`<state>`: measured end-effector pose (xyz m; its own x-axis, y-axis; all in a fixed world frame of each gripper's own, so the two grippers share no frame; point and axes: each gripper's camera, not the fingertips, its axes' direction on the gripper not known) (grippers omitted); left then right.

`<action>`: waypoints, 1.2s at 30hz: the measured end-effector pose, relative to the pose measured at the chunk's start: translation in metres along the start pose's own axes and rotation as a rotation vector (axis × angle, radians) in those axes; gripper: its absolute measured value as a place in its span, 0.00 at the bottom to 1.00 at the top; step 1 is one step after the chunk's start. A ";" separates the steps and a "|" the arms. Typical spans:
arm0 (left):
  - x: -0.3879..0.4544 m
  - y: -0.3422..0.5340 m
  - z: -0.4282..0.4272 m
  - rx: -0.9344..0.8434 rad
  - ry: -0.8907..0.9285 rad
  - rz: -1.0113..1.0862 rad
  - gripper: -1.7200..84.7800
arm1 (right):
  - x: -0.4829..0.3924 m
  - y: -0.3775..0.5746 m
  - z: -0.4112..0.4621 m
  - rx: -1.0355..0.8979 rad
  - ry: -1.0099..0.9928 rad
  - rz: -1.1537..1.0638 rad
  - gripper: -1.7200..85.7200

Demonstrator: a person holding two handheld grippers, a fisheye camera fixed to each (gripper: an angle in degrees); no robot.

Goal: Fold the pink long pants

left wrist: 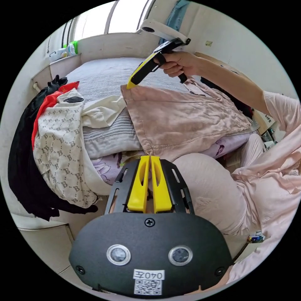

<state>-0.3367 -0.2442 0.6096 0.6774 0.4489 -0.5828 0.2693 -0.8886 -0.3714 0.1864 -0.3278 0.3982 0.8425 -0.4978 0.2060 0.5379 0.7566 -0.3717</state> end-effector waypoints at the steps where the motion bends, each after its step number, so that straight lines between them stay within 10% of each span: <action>1: 0.000 0.000 -0.003 0.018 -0.005 0.009 0.01 | -0.006 -0.002 -0.014 0.034 0.021 -0.007 0.01; 12: -0.046 -0.009 0.029 -0.041 -0.138 -0.153 0.01 | -0.030 -0.016 0.043 0.011 0.089 0.269 0.16; 17: -0.030 -0.016 0.003 0.151 -0.133 -0.152 0.01 | -0.113 0.131 -0.029 0.370 0.214 0.271 0.03; 30: 0.255 -0.192 0.173 -0.032 0.051 0.564 0.01 | -0.205 0.570 -0.075 0.222 0.493 1.107 0.01; 36: 0.308 -0.264 0.232 0.001 -0.158 0.473 0.01 | -0.241 0.686 -0.083 0.431 0.454 1.311 0.01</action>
<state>-0.3581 0.1505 0.3604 0.6131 0.0054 -0.7900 -0.0431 -0.9983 -0.0402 0.3502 0.2759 0.0180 0.6884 0.6112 -0.3905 -0.5603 0.7900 0.2488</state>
